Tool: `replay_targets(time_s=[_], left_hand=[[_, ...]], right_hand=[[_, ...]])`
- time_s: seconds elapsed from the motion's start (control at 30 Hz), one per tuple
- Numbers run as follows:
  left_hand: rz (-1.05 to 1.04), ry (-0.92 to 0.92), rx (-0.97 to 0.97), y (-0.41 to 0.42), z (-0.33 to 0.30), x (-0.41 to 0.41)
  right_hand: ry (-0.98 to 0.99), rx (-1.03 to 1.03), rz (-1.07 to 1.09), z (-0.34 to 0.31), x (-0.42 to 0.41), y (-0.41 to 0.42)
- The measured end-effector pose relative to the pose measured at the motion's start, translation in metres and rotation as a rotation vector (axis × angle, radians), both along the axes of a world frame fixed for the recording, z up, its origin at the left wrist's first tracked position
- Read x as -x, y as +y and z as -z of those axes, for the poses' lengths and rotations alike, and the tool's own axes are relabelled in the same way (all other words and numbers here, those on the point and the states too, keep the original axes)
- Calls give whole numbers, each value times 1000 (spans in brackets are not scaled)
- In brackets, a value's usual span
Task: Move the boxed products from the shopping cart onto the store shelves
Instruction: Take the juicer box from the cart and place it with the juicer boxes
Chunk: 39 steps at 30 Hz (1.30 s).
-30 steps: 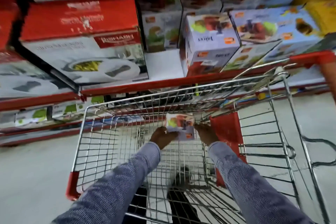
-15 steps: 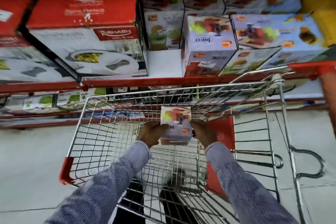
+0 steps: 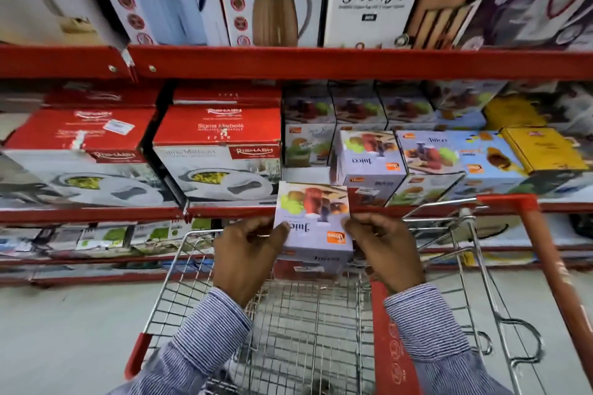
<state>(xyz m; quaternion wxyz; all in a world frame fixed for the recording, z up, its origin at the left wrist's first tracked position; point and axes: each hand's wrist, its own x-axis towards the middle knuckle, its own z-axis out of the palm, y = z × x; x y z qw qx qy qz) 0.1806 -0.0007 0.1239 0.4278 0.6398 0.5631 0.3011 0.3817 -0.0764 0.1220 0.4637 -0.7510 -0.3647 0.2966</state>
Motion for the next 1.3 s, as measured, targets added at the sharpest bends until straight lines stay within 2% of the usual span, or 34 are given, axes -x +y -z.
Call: replay_targets(time_s=[0.13,0.47,0.67,1.0,1.1,1.2,1.3], left_hand=[[39,20,-99,13,-21,-5],[73,22,-134,38,-33,-27],[66,-24,-72,53,-17,-40],[-63,-89,8,58,16,-59],[-65,-73,14,62,18,-63],[-95,-51,-14,67,13,-69],[-35,92,-132,70,11,-70]], right_hand=[[-22,-32,13,-19,-3,18],[-203,35,-20,-41,-17,54],[-246,85,-3,-39,-20,73],[-257,143,110,-13,-19,98],[-370,164,113,-14,-17,105],[-593,249,11,-17,-14,112],[-745,404,-86,-25,-7,119]])
